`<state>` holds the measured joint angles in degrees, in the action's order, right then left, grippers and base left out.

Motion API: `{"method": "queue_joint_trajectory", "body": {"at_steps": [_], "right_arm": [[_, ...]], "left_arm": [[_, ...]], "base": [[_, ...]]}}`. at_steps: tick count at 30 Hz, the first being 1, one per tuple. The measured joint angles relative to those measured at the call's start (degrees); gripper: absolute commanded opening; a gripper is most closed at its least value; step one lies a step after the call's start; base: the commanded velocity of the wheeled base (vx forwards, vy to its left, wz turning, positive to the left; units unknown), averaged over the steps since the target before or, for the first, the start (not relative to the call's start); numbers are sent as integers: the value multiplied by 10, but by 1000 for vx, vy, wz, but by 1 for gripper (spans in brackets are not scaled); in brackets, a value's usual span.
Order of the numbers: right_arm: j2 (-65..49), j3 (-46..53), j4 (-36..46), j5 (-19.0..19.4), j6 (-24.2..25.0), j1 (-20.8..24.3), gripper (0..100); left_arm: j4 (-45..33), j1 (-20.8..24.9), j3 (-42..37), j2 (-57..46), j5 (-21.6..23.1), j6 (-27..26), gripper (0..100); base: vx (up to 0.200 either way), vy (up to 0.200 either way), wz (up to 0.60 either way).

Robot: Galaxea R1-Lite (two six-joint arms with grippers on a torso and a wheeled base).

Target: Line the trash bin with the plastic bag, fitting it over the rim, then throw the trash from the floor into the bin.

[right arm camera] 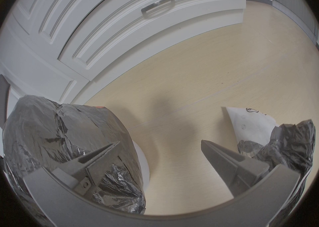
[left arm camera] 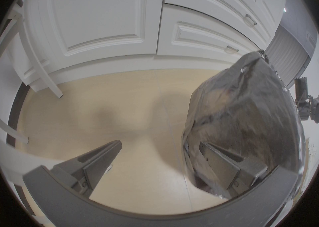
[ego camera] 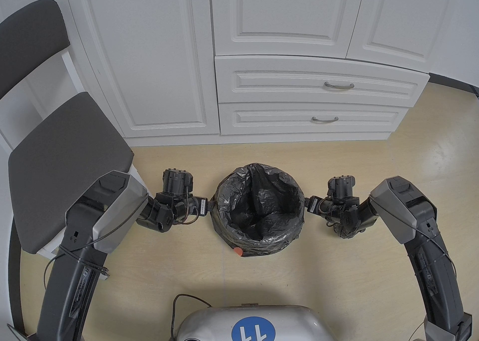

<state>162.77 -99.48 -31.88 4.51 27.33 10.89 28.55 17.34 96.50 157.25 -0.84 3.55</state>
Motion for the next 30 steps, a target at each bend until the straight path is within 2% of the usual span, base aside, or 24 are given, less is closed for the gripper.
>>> {"method": "queue_joint_trajectory", "body": {"at_steps": [3,7,12,15,23,30], "right_arm": [[0,0,0,0,0,0,100],[0,0,0,0,0,0,100],[0,0,0,0,-1,0,100],[0,0,0,0,-1,0,100],[0,0,0,0,0,0,100],[0,0,-1,0,1,0,100]], "left_arm": [[-15,-1,48,27,0,-10,100],[-73,-4,107,63,-5,-21,100],[-92,-9,159,102,-23,-25,100],[-91,-10,173,122,-26,-14,100],[-19,-11,181,140,-31,0,100],[-13,-12,168,111,-33,16,100]], "base": [[0,0,0],[0,0,0],[0,0,0],[0,0,0],[0,0,0],[0,0,0]]}}
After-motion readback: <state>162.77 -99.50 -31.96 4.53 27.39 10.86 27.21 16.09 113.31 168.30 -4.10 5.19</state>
